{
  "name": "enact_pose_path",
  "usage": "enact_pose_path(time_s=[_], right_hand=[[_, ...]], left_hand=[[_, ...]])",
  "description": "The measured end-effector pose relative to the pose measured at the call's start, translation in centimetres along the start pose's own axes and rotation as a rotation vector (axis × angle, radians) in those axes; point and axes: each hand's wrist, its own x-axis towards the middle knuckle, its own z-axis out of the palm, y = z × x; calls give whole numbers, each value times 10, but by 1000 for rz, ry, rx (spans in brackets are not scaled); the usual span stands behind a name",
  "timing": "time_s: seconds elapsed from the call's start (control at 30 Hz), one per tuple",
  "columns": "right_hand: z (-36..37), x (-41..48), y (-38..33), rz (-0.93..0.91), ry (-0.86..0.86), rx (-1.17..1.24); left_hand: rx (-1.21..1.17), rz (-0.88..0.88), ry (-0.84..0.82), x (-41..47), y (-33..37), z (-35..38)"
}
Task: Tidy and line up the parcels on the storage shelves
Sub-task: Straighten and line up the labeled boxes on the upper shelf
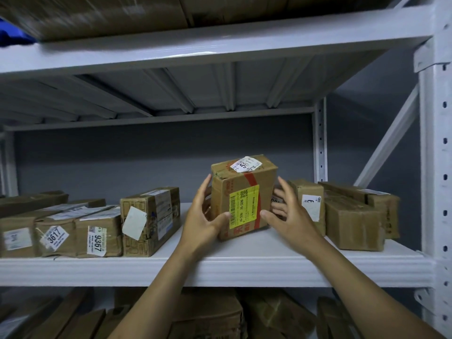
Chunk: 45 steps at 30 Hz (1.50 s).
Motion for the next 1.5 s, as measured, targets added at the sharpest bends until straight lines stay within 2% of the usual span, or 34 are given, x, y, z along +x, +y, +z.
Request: enact_pose_path(time_s=[0.2, 0.4, 0.53, 0.67, 0.8, 1.0, 1.07, 1.17, 1.3, 1.33, 1.4, 1.5], right_hand=[[-5, -4, -3, -97, 148, 134], [-11, -6, -11, -107, 111, 374], [-18, -5, -30, -105, 48, 104], [-16, -6, -50, -60, 15, -228], [8, -8, -64, 12, -51, -248], [48, -8, -70, -21, -130, -149], [60, -8, -70, -39, -183, -85], [73, -4, -71, -36, -233, -40], [83, 12, -77, -77, -235, -181], [85, 15, -79, -73, -252, -195], [90, 21, -80, -58, -293, -150], [101, 25, -83, -26, -321, -64]], left_hand=[[6, 77, -44, -2, -4, -2], [53, 134, -83, -2, -1, 0], [50, 138, 19, 1, -2, -3], [274, 155, 88, 9, 2, -11], [411, 141, 77, 15, 13, -27], [271, -112, -123, 1, 41, -56], [287, -140, -171, -4, 46, -63], [571, -51, -145, -9, 56, -74], [971, 288, -29, -8, 61, -103], [1031, 322, 0, -6, 60, -113], [1117, 277, 14, -2, 54, -132], [1166, 52, -126, -1, 46, -152]])
